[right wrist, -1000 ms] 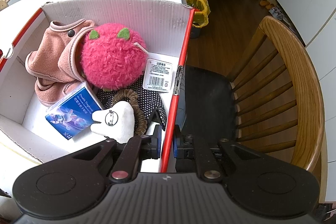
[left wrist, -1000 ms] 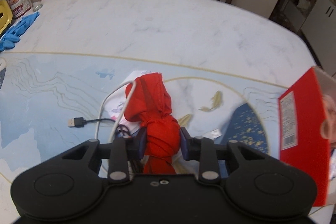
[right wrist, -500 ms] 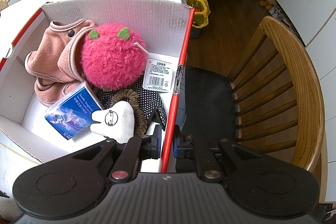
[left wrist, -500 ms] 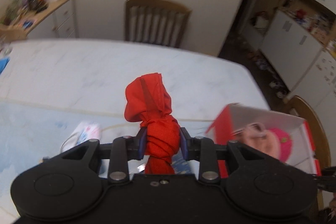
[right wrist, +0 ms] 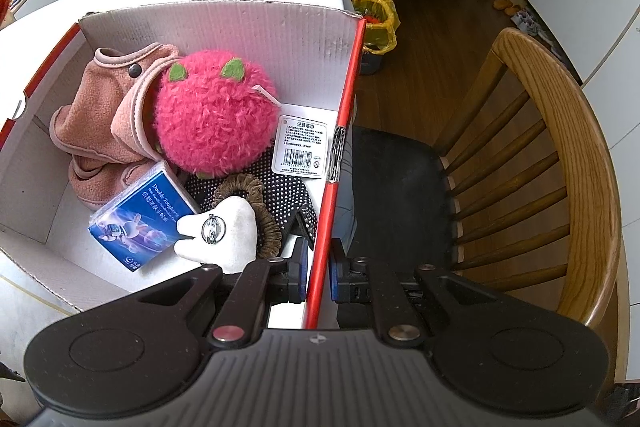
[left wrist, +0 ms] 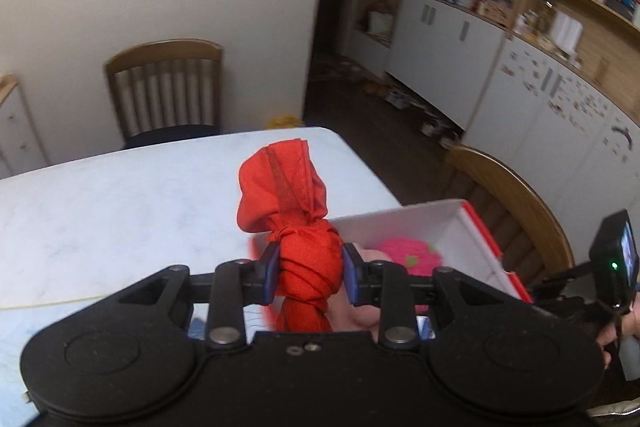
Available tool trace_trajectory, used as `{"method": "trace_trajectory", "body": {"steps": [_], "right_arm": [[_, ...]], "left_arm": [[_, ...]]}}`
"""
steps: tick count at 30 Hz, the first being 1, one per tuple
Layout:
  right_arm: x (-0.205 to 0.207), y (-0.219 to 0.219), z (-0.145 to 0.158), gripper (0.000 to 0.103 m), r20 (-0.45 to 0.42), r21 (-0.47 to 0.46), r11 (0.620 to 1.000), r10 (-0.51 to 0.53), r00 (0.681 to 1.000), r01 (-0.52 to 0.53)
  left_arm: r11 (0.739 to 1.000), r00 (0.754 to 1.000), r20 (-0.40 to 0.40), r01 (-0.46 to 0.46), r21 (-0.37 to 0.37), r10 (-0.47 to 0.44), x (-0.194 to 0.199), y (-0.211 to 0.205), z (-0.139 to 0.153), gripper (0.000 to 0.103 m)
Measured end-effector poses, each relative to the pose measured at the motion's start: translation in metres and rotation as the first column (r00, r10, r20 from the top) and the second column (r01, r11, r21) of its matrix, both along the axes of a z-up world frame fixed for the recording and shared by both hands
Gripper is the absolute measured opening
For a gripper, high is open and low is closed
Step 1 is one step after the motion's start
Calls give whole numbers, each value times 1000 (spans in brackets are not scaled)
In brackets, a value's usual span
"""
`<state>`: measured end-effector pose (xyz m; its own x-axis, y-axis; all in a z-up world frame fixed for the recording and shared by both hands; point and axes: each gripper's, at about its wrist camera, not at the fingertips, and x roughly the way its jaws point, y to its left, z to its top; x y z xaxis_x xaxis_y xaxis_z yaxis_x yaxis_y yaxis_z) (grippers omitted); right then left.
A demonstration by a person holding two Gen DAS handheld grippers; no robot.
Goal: Organize objects
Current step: 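Carry the red cloth into the box beside the pink fleece and open the left gripper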
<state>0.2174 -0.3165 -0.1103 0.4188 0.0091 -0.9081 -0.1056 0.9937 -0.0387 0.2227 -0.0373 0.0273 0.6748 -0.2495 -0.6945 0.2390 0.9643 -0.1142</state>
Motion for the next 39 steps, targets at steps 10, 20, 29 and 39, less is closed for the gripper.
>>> {"method": "trace_trajectory", "body": {"steps": [10,20,29,39], "right_arm": [[1,-1,1,10,7,14,1000,-10,1000,10],[0,-2,1,10,8,13,1000,-12,1000,12],[-1,-1,0,10,9,11,1000,-12,1000,12],[-1,-1,0,10,8,8,1000,-13,1000,13]], "left_arm": [[995,992,-95,84,48,-79,18,-54,-38,29],[991,980,-192,72,112,-49,25,-65,-83,29],[988,964,-264,76,135,-38,30,-64,-110,30],[988,955,-294,86,131,-44,33,-65,-120,31]]}}
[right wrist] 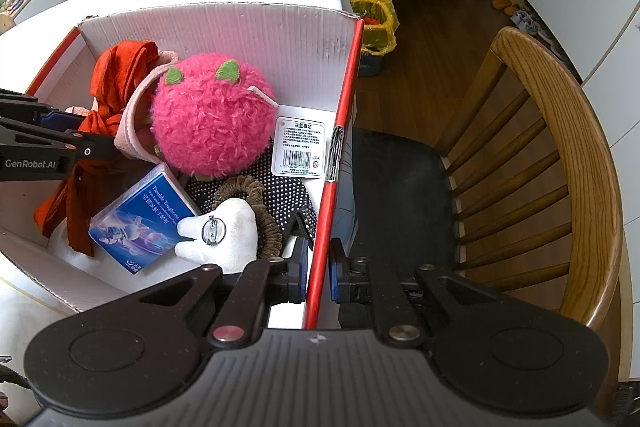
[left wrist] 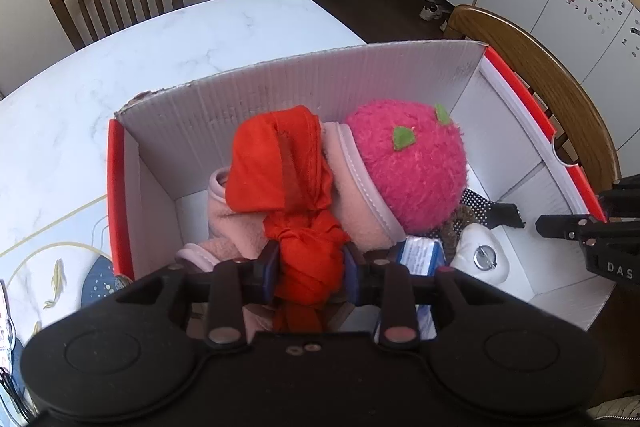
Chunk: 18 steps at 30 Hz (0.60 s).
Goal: Organize objects
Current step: 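Carry the red cloth into the box beside the pink fleece and open the left gripper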
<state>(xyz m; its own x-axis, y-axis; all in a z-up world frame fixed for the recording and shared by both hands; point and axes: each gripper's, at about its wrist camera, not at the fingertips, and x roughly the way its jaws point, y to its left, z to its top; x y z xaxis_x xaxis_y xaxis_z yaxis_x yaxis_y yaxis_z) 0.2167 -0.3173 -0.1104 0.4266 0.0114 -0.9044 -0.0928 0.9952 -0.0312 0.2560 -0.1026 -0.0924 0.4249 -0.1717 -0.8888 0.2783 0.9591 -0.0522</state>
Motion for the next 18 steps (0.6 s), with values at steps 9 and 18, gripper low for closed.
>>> {"method": "trace_trajectory", "body": {"steps": [9,18], "right_arm": [[0,0,-1,10,-1,-3,1000,0,1000,0],[0,-1,-2,10,-2,-4,1000,0,1000,0]], "left_arm": [[1000,1000,14,-7,-16,7,-5,1,10,37],[999,998,66,-17,-47,20,-17,5,33,56]]}}
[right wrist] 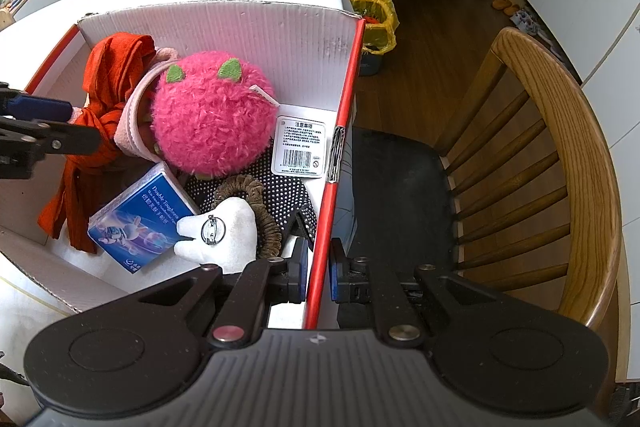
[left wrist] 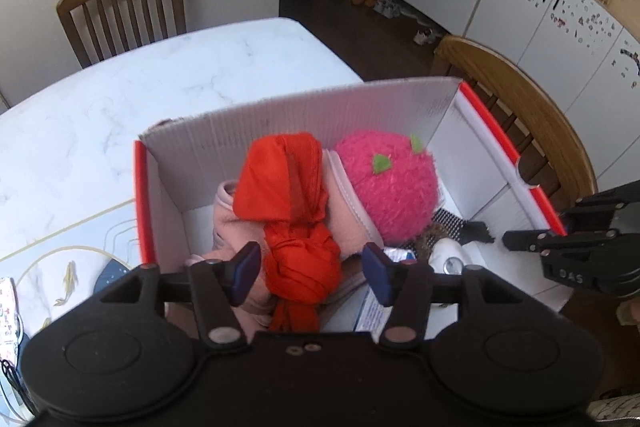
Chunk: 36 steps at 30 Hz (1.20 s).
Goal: Organize objects
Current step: 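Carry the red cloth into the box beside the pink fleece and open the left gripper, then withdraw the left gripper from the box toward the white cable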
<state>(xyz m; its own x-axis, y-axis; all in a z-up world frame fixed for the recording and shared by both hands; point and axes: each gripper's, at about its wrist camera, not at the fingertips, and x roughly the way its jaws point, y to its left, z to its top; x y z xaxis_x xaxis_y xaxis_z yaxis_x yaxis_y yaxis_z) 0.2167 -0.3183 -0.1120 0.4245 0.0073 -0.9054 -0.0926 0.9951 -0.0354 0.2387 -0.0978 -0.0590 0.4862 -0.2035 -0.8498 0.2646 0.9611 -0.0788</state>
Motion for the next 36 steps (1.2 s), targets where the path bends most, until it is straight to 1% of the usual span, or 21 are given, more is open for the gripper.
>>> {"method": "trace_trajectory", "body": {"steps": [3,5,10,12,18,21,23,24,27,30,36], "right_arm": [[-1,0,0,10,0,0,1000,-1,1000,1],[0,0,0,10,0,0,1000,-2,1000,2],[0,0,0,10,-1,-2,1000,-2,1000,2],[1,1,0,10,-2,-5,1000,-2,1000,2],[1,1,0,10,-1,-5,1000,-4,1000,4],[1,1,0,10,-1,-2,1000,-7,1000,7],[0,1,0,10,-1,-2,1000,-6,1000,6],[1,1,0,10,-2,-2,1000,-7,1000,7],[1,1,0,10,-2,-3,1000,-6,1000,6],[1,1,0,10,-2,-3,1000,-7,1000,7],[0,0,0,10,-4,-5,1000,-7,1000,7]], "left_arm": [[1000,1000,18,-12,-17,12,-4,5,9,58],[1000,999,31,-20,-22,21,-7,8,15,63],[998,996,66,-51,-41,54,-13,18,29,72],[997,995,70,-64,-52,68,-16,23,33,73],[989,988,76,-130,-73,135,-23,43,41,82],[983,981,85,-166,-83,173,-28,57,43,90],[976,974,93,-201,-89,209,-32,67,45,98],[971,969,95,-218,-94,227,-33,74,46,99],[956,954,93,-275,-103,285,-36,95,47,100],[937,933,95,-340,-84,347,-40,116,46,102],[880,879,59,-469,-71,473,-52,168,41,102]]}}
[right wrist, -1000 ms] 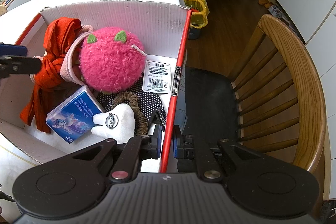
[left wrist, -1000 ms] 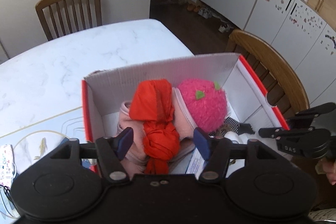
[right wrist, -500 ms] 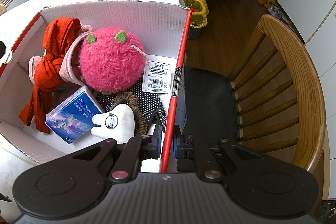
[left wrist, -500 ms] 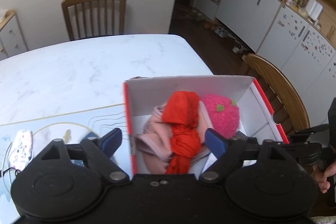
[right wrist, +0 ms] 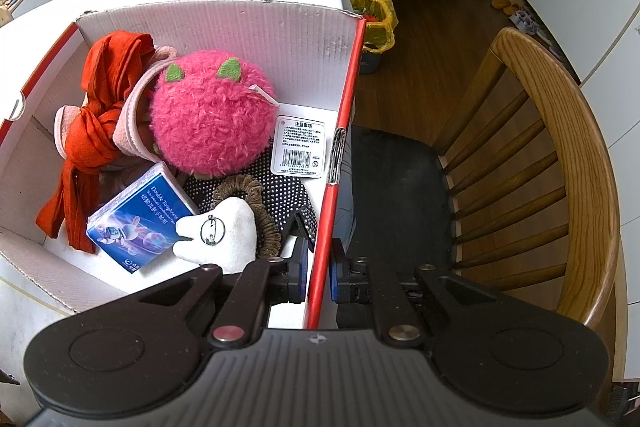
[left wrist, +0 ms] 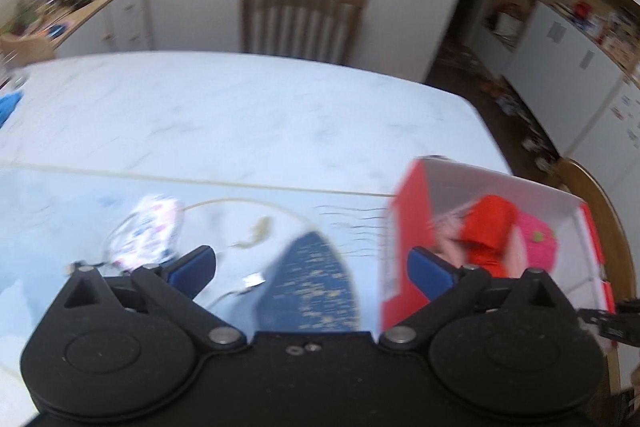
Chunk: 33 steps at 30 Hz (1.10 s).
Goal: Organize objects
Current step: 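Withdraw the left gripper from the box toward the white cable, then grasp the white cable with the left gripper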
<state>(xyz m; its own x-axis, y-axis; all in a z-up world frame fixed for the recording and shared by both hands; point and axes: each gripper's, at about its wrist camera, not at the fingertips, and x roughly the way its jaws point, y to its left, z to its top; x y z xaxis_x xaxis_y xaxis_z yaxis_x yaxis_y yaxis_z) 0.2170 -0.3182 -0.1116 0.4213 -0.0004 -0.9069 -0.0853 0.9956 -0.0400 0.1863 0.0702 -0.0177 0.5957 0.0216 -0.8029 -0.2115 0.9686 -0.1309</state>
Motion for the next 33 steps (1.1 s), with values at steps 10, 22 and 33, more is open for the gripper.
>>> {"method": "trace_trajectory", "body": {"steps": [10,22,33], "right_arm": [[0,-1,0,10,-1,-4,1000,-2,1000,2],[-1,-2,1,10,-5,-15,1000,0,1000,0],[-3,3,0,10,-10,-17,1000,-2,1000,2]], "left_arm": [[971,968,-72,-240,-11,238,-30,81,-16,102],[907,891,-193,-421,-10,411,-40,134,-72,98],[867,835,-258,-499,18,486,-49,155,-99,77]]}}
